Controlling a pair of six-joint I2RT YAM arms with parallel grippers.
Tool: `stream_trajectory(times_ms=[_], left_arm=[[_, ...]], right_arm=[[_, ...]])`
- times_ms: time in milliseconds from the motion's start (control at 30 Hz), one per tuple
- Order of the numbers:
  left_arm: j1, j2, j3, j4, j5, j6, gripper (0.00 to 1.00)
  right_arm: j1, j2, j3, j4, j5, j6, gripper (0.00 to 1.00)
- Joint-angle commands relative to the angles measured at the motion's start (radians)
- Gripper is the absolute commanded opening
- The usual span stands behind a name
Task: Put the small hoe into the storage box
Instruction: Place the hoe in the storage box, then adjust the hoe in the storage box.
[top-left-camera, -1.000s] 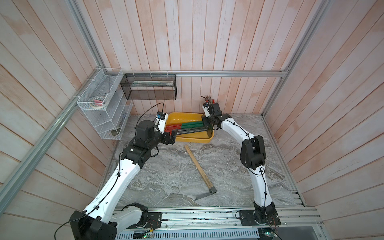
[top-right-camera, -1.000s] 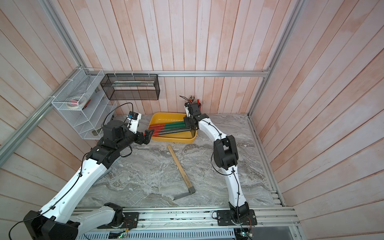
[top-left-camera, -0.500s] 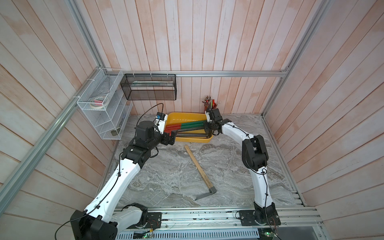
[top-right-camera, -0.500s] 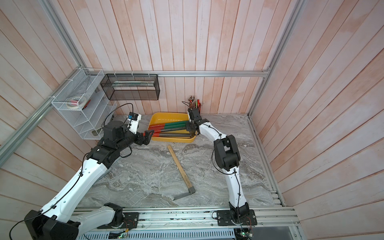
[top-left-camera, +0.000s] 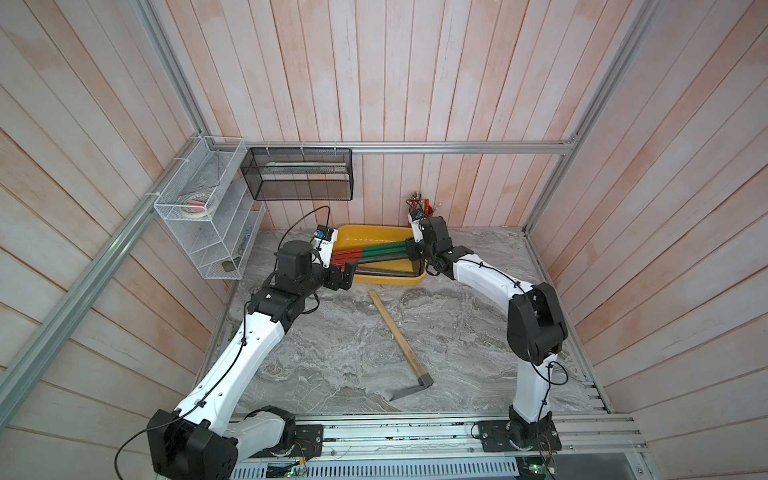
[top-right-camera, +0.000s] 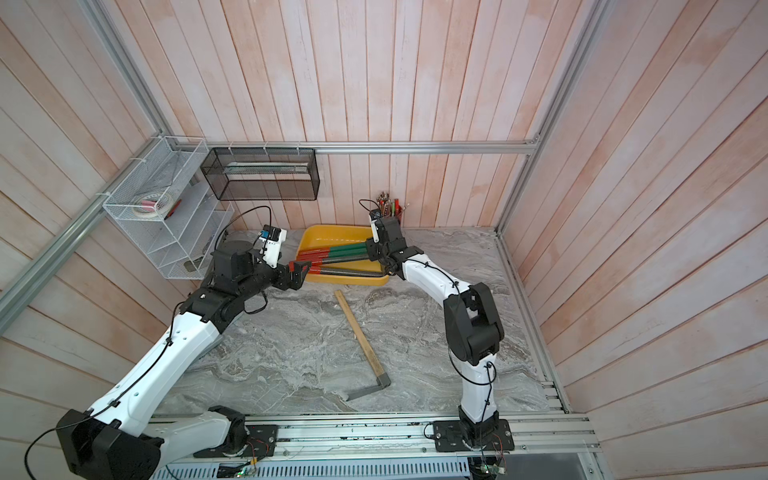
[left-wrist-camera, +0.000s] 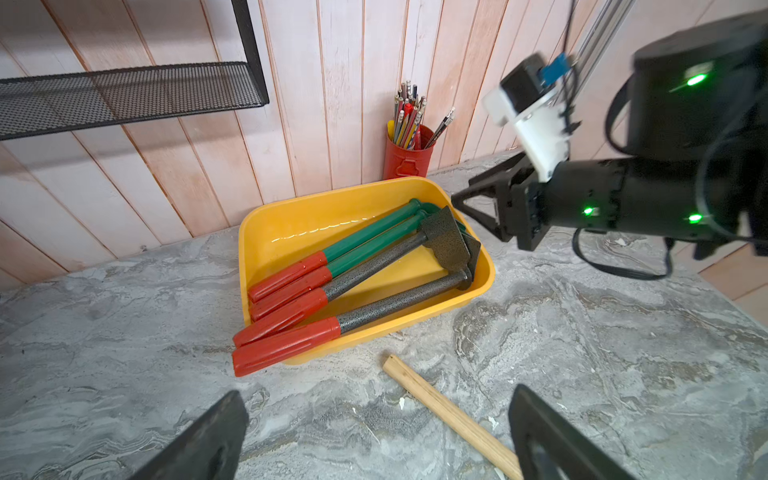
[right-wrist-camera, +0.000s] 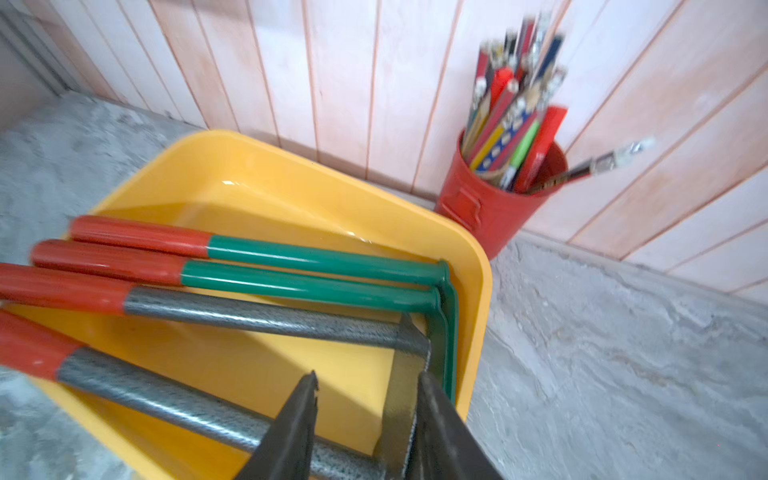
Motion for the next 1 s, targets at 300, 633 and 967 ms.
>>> stream_trajectory(times_ms=[300,633,967], left_arm=[[0.005,0.026,-0.019,0.05,-0.024,-0.053,1.0],[0.026,0.025,-0.029,0.059,-0.018,-0.069,1.0],[0.049,0.033,-0.024,0.055,-0.006,-0.064,1.0]], right_arm=[[0.048,0.09,0.013,0.105,-0.213,-0.01,0.38],[0.048,0.219,0.076,0.093,-0.277,0.021,0.35],[0.038,0.378,0.194,0.056,-0.317,0.041,0.34]])
